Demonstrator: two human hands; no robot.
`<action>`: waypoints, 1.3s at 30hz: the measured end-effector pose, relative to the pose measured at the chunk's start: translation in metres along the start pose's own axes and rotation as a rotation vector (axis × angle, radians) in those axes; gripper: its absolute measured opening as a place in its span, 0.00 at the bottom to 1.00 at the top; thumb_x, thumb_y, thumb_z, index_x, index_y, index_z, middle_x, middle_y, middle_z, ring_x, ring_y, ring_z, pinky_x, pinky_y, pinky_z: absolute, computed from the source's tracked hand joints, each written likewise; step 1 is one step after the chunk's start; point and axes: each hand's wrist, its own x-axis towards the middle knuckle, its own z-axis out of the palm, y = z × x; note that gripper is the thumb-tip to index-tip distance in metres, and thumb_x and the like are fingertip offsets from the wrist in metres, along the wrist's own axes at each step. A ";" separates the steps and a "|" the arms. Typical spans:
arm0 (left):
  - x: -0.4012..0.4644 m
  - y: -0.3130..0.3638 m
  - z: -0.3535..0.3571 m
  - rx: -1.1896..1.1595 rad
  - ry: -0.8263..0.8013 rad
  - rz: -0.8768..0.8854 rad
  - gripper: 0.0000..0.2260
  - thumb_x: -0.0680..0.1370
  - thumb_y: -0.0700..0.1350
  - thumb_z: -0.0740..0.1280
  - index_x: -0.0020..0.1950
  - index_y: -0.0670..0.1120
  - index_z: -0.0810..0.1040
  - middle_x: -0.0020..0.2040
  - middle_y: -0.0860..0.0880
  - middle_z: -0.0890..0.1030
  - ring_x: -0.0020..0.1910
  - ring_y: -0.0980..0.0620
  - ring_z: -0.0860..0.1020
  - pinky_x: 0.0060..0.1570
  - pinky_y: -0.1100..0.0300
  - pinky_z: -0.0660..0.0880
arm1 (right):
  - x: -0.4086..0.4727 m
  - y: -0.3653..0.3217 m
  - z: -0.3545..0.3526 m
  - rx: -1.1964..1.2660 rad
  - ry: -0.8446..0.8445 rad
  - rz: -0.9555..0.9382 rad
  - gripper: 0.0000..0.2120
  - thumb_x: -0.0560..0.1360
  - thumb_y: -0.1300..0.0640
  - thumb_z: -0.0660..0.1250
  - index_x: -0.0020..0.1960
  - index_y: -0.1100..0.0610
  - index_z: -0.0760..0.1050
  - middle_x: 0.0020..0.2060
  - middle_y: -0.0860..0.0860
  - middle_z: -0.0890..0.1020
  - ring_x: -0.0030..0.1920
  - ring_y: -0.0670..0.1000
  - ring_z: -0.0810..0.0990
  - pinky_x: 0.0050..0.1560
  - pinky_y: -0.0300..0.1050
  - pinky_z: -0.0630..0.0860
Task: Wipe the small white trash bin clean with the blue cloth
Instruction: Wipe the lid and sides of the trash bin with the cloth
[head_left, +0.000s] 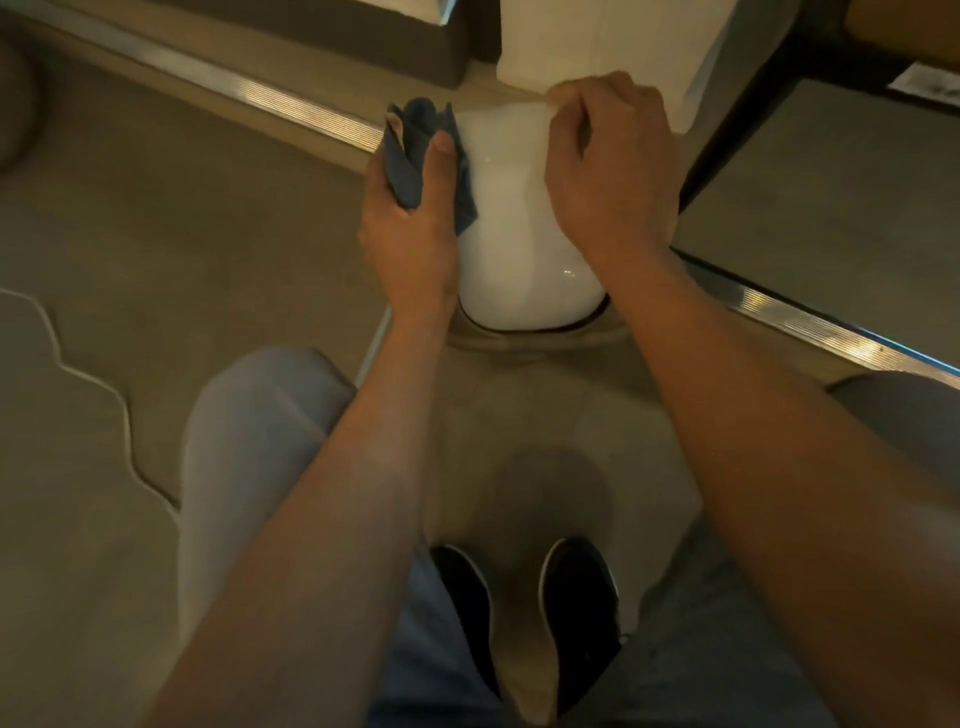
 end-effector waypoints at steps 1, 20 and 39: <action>0.000 -0.001 0.000 -0.007 0.003 -0.001 0.27 0.75 0.59 0.70 0.68 0.43 0.79 0.58 0.49 0.84 0.58 0.53 0.82 0.59 0.54 0.79 | 0.000 0.000 0.000 0.007 0.001 0.000 0.20 0.80 0.50 0.51 0.58 0.52 0.81 0.52 0.48 0.82 0.54 0.49 0.77 0.47 0.37 0.67; 0.006 -0.005 -0.004 -0.070 -0.081 -0.023 0.19 0.81 0.53 0.69 0.69 0.47 0.78 0.53 0.58 0.81 0.51 0.69 0.78 0.53 0.73 0.74 | -0.002 -0.003 -0.006 0.003 -0.030 0.056 0.17 0.82 0.50 0.54 0.57 0.51 0.81 0.52 0.47 0.82 0.54 0.46 0.76 0.46 0.37 0.67; 0.048 0.032 0.001 0.164 -0.340 -0.095 0.15 0.85 0.59 0.58 0.54 0.55 0.82 0.47 0.58 0.83 0.53 0.58 0.81 0.51 0.63 0.74 | 0.006 0.006 -0.008 0.022 -0.046 0.011 0.19 0.81 0.48 0.52 0.58 0.52 0.81 0.53 0.48 0.83 0.55 0.49 0.77 0.52 0.48 0.77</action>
